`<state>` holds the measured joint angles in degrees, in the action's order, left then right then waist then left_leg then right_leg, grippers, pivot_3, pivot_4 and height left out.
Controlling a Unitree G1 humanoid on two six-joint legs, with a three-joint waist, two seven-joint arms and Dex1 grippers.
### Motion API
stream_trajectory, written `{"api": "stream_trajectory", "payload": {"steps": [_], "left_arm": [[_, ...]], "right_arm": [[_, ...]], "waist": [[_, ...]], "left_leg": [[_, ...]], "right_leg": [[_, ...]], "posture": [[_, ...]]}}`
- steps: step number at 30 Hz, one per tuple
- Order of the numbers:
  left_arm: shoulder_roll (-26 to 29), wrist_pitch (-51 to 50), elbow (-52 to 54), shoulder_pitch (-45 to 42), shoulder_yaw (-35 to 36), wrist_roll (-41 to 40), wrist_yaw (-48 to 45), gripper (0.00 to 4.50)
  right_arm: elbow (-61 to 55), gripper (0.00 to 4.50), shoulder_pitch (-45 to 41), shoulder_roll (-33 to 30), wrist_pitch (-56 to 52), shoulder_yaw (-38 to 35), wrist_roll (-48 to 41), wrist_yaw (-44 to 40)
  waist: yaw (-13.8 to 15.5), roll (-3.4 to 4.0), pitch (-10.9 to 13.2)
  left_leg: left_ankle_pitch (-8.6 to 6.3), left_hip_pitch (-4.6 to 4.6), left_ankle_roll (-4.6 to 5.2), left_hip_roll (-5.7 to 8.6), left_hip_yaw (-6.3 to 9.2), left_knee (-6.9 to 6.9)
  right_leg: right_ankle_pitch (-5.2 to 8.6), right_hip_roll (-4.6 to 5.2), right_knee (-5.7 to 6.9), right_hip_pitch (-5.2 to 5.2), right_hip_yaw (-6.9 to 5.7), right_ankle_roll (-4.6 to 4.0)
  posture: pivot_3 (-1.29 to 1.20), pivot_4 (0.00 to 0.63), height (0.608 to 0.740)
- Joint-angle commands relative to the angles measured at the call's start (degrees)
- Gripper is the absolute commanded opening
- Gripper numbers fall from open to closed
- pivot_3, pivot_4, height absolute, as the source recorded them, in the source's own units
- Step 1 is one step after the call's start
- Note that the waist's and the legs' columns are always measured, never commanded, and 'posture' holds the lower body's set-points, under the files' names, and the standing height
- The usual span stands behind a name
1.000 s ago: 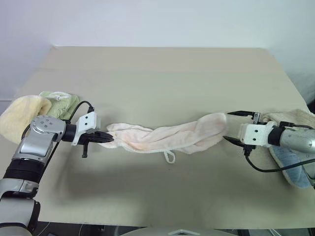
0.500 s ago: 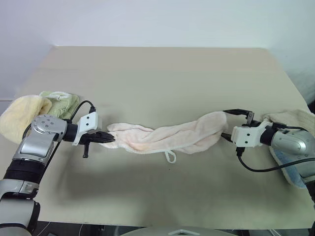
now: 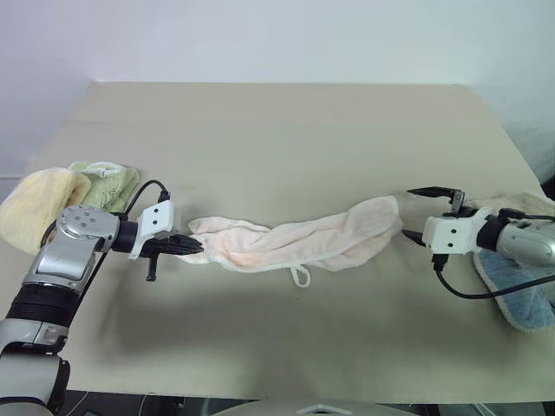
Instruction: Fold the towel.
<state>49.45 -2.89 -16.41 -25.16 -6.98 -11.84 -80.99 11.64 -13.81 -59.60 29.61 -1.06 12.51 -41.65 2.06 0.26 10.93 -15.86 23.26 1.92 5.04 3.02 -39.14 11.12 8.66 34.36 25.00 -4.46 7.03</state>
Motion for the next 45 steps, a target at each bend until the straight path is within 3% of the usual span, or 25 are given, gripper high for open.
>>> {"api": "stream_trajectory", "payload": {"steps": [1,14,23,26,37,38,45], "left_arm": [[0.6,-0.2,2.0,0.3,1.5,-0.6,0.2,0.02],[0.6,-1.0,3.1,0.8,1.7,-0.6,0.6,0.02],[0.8,-1.0,3.3,1.0,1.7,-0.7,0.6,0.02],[0.6,-0.9,3.2,0.8,1.6,-0.6,0.7,0.0],[0.2,-0.8,2.7,0.3,1.2,-0.5,0.9,0.0],[0.1,-0.8,2.7,0.3,1.2,-0.5,1.0,0.0],[-1.3,-2.7,1.2,-2.6,4.2,-2.8,3.8,0.0]], "right_arm": [[1.0,4.5,-1.7,-1.0,1.9,-1.4,1.8,2.7],[1.2,4.5,-3.9,3.2,3.7,2.5,4.3,6.1],[-2.2,4.5,-1.6,3.1,4.5,1.8,1.0,4.7],[-3.6,3.96,-0.7,2.9,4.5,1.7,-0.5,3.9],[-3.7,0.19,0.3,2.5,4.4,1.1,-1.4,3.2],[-3.7,0.01,0.3,2.6,4.4,1.1,-1.4,3.2],[-0.8,0.01,-2.2,2.0,3.8,-0.1,0.2,5.1]], "waist": [[0.0,0.0,0.0],[-0.1,0.0,0.0],[-0.1,0.0,0.0],[-0.1,0.0,0.0],[-0.1,0.0,0.0],[-0.1,0.0,0.0],[0.0,0.0,0.0]], "left_leg": [[0.0,0.0,0.0,0.0,0.0,0.0],[0.0,0.0,0.0,0.01,-0.04,0.0],[0.0,-0.01,0.0,0.01,-0.04,0.0],[0.0,-0.01,0.01,0.01,-0.04,0.0],[0.0,-0.02,0.01,0.01,-0.04,0.0],[0.0,-0.02,0.01,0.01,-0.04,0.0],[0.0,-0.03,0.01,0.01,-0.05,-0.01]], "right_leg": [[0.0,0.0,0.0,0.0,0.0,0.0],[0.0,0.0,0.01,0.0,0.03,-0.01],[0.0,0.0,0.02,0.0,0.04,-0.01],[0.0,0.0,0.02,0.0,0.05,-0.01],[0.0,0.0,0.02,-0.01,0.05,-0.01],[0.0,0.0,0.03,-0.01,0.05,-0.01],[-0.01,0.0,0.04,-0.02,0.05,-0.01]], "posture": [[0.0,0.15,0.728],[0.0,0.15,0.728],[0.0,0.15,0.728],[0.0,0.15,0.728],[0.0,0.15,0.728],[0.0,0.15,0.728],[0.0,0.15,0.728]]}}
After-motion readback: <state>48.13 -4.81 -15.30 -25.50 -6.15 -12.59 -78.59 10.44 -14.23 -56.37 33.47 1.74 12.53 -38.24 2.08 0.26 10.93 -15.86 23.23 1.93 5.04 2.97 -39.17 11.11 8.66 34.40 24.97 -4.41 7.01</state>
